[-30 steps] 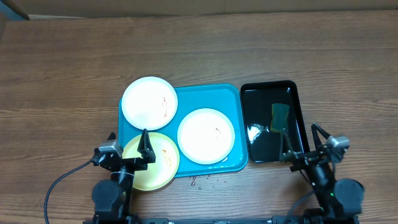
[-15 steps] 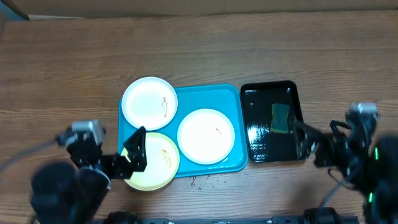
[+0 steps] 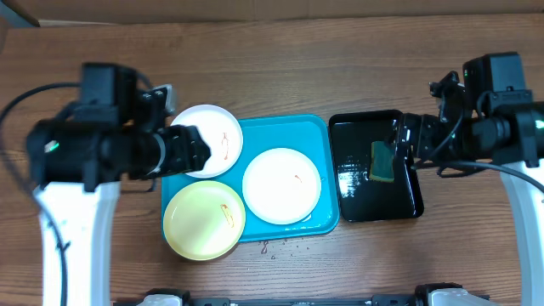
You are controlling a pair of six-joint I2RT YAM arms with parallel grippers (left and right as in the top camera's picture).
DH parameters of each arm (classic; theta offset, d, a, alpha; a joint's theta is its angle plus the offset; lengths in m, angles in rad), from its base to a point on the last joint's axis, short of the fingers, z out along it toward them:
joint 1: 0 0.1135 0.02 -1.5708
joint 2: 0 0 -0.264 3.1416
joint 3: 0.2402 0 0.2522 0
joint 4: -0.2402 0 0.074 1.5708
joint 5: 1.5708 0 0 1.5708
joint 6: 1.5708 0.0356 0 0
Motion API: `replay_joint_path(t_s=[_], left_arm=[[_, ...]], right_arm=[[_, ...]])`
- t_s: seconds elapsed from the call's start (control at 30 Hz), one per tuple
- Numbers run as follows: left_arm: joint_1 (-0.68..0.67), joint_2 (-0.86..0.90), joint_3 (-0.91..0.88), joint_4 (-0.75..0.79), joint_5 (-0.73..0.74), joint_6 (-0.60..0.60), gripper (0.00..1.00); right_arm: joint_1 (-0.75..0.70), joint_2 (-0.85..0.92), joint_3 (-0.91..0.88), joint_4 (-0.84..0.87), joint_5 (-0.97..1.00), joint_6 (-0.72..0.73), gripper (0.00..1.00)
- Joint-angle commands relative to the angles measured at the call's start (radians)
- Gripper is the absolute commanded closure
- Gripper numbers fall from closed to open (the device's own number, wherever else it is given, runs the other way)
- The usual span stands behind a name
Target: Clean dirty plates on tray and stack at the side
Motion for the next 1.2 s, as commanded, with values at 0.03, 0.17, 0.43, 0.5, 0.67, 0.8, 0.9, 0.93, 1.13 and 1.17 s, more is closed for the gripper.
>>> replay_joint_path(t_s=[0.03, 0.17, 0.43, 0.5, 0.67, 0.8, 0.9, 0.93, 1.13, 1.17], left_arm=[[-0.105, 0.003, -0.177, 0.135, -0.064, -0.061, 0.37], [-0.2, 0.004, -0.388, 0.336, -0.195, -0.164, 0.4], [-0.263, 0.076, -0.695, 0.739, -0.219, -0.215, 0.59], [-0.264, 0.114, -0.715, 0.788, -0.228, -0.214, 0.6], [-0.275, 0.227, -0.718, 0.828, -0.242, -0.215, 0.61], [-0.275, 0.303, -0.718, 0.852, -0.251, -0.216, 0.61], [-0.276, 0.327, -0.718, 0.855, -0.226, -0.215, 0.62], [-0.277, 0.33, -0.718, 0.851, -0.226, -0.215, 0.62], [-0.278, 0.334, -0.718, 0.866, -0.222, -0.223, 0.69], [-0.28, 0.334, -0.718, 0.867, -0.219, -0.235, 0.72]], right_arm=[[-0.004, -0.012, -0.064, 0.056, 0.04, 0.042, 0.15], [0.004, -0.012, -0.164, 0.143, 0.047, 0.042, 0.21], [0.069, -0.006, -0.431, 0.394, 0.116, 0.072, 0.2], [0.075, 0.001, -0.487, 0.463, 0.119, 0.073, 0.2], [0.076, 0.027, -0.572, 0.584, 0.161, 0.071, 0.2], [0.076, 0.035, -0.603, 0.626, 0.2, 0.057, 0.2], [0.076, 0.039, -0.603, 0.624, 0.203, 0.058, 0.19], [0.076, 0.039, -0.603, 0.622, 0.203, 0.061, 0.19], [0.079, 0.044, -0.633, 0.646, 0.204, 0.061, 0.17], [0.079, 0.044, -0.643, 0.656, 0.204, 0.061, 0.17]])
